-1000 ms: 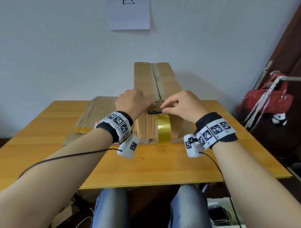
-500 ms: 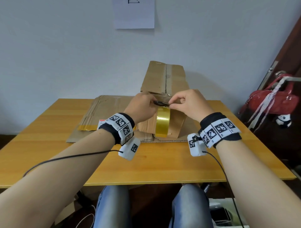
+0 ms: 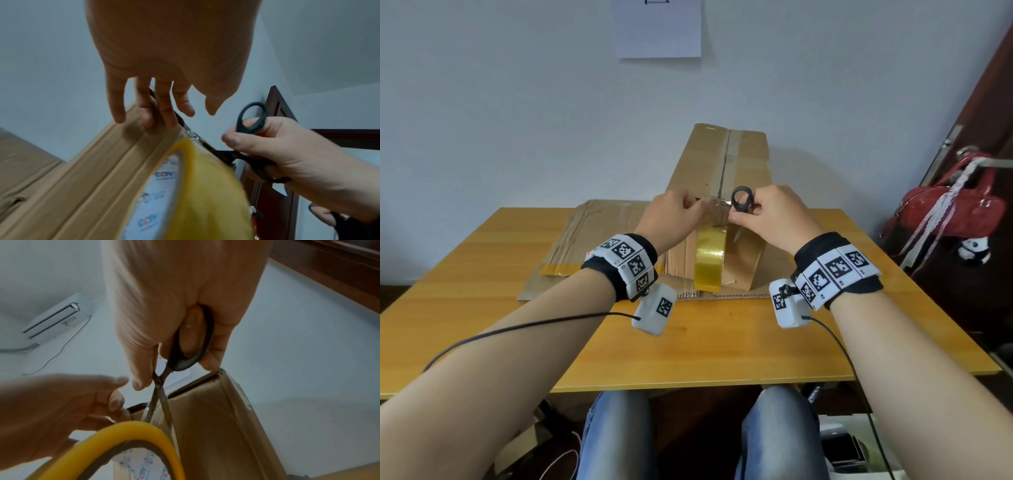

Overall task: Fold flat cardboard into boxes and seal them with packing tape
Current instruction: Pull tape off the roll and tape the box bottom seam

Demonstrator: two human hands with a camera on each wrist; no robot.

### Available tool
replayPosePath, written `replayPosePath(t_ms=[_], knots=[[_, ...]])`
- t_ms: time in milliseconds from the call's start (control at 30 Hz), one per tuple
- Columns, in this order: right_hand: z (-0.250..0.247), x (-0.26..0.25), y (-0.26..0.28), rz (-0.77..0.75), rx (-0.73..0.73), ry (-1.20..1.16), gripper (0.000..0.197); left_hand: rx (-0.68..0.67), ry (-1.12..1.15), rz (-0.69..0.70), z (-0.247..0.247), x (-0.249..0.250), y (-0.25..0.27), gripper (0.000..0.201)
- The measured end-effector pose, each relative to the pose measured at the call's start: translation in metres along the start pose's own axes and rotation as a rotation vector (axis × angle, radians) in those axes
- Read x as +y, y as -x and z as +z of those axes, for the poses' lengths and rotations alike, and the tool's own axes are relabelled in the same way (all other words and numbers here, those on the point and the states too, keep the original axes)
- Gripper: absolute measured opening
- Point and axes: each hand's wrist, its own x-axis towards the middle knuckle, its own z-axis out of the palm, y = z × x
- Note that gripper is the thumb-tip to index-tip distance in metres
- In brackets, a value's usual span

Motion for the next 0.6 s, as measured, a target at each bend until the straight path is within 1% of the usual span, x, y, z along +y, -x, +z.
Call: replayPosePath(t_ms=[100,167,200,233,267,333,367,400,467,533,600], knots=[[-0.001,-0.001,-0.001,0.007,-0.024,0.001,0.024,-0.049,-0.120,0.032,-0.001,-0.012,0.001,0.028],[0.002,-0.003,-0.002,0.001,-0.029,0.022,0.030,-0.121,-0.184,0.043,0.000,-0.018,0.003,0.028],[0.003,-0.003,-0.003,-0.009,-0.028,0.031,0.033,-0.168,-0.177,0.028,0.001,-0.019,0.004,0.030],[0.005,-0.003,-0.003,-0.012,-0.030,0.041,0.035,-0.226,-0.129,-0.012,0.002,-0.020,0.004,0.032],[0.006,-0.003,-0.003,-0.020,-0.026,0.049,0.036,-0.292,-0.033,-0.078,0.003,-0.022,0.004,0.035],[0.008,-0.003,-0.002,-0.031,-0.027,0.068,0.038,-0.445,0.220,-0.254,0.005,-0.023,0.007,0.039],[0.008,-0.004,-0.002,-0.038,-0.034,0.082,0.038,-0.513,0.319,-0.322,0.005,-0.024,0.008,0.040],[0.008,-0.004,-0.001,-0.047,-0.038,0.096,0.038,-0.558,0.391,-0.358,0.006,-0.025,0.008,0.040],[0.007,-0.005,0.000,-0.067,-0.036,0.122,0.038,-0.585,0.480,-0.389,0.007,-0.024,0.009,0.035],[0.007,-0.007,0.000,-0.086,-0.045,0.153,0.038,-0.580,0.559,-0.420,0.008,-0.022,0.010,0.030],[0.006,-0.009,0.000,-0.103,-0.064,0.189,0.039,-0.564,0.602,-0.441,0.011,-0.019,0.010,0.029]])
